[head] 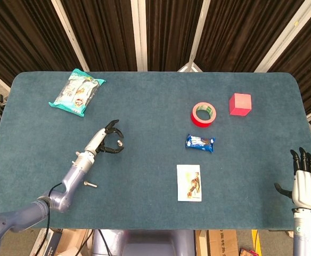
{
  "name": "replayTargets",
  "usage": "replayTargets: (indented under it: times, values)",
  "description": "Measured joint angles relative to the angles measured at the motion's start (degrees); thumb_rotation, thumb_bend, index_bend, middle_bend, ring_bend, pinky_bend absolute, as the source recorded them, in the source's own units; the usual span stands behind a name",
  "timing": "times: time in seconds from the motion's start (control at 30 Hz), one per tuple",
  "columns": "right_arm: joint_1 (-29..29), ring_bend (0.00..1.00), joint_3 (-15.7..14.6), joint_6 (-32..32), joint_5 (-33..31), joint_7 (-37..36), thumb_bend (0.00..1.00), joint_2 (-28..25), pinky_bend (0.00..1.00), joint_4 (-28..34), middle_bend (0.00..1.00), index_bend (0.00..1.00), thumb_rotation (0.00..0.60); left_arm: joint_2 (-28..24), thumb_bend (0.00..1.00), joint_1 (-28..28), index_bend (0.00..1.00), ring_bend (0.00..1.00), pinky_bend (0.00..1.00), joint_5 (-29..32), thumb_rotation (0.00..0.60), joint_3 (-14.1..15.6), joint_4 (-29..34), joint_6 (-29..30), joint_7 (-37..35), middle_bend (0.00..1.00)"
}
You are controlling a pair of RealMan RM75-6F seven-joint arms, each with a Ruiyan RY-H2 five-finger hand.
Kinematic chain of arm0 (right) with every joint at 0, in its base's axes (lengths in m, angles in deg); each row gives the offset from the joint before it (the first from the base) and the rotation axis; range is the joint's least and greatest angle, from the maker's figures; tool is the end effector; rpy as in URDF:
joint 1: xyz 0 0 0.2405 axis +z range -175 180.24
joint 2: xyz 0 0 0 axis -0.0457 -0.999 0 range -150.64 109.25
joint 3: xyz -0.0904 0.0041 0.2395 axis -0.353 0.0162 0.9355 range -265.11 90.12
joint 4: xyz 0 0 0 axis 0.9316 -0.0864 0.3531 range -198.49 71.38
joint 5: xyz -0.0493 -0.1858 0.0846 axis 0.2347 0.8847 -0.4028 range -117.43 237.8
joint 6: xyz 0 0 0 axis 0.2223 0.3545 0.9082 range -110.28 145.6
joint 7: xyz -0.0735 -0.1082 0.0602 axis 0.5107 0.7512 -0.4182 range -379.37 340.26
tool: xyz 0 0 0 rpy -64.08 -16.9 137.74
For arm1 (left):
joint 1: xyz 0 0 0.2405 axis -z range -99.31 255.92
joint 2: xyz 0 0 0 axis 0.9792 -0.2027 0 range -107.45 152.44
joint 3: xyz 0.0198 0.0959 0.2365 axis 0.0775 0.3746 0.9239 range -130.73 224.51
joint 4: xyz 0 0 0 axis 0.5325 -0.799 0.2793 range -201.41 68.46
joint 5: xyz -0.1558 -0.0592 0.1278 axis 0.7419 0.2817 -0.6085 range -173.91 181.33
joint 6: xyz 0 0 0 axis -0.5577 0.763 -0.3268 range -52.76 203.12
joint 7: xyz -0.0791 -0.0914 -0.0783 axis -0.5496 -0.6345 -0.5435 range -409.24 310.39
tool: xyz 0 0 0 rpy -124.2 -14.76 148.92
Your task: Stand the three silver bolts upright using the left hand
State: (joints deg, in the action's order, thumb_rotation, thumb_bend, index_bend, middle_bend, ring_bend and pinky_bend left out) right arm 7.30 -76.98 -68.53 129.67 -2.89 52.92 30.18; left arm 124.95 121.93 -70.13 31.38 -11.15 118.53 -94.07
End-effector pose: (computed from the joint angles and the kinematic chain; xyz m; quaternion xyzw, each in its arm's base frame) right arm -0.3197 -0.1997 0.1366 0.4972 -0.4054 0.3325 0.6913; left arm -0.1829 0.3905 -0.0623 -0.5025 -0.6732 -0.4880 0.2370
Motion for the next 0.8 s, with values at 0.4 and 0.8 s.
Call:
replayTargets:
  times: [0.4,0.8]
  values:
    - [-0.29,0.0,0.1,-0.53,0.25,-0.45,0.0,-0.42,0.0,0.73,0.04,0.12,0.6,-6.8,0.36,-0.25,0.46,0.0,0.0,-1.96,0.6,-3.14,15.53,9.29,9.99,0.0]
    - [-0.37,0.0,0.06,-0.54,0.28,-0.45,0.0,-0.55,0.0,1.09,0.04,0.12,0.6,-15.17,0.42,-3.24,0.48,0.0,0.0,-1.74,0.6,-1.47,30.72,17.77,40.65,0.0]
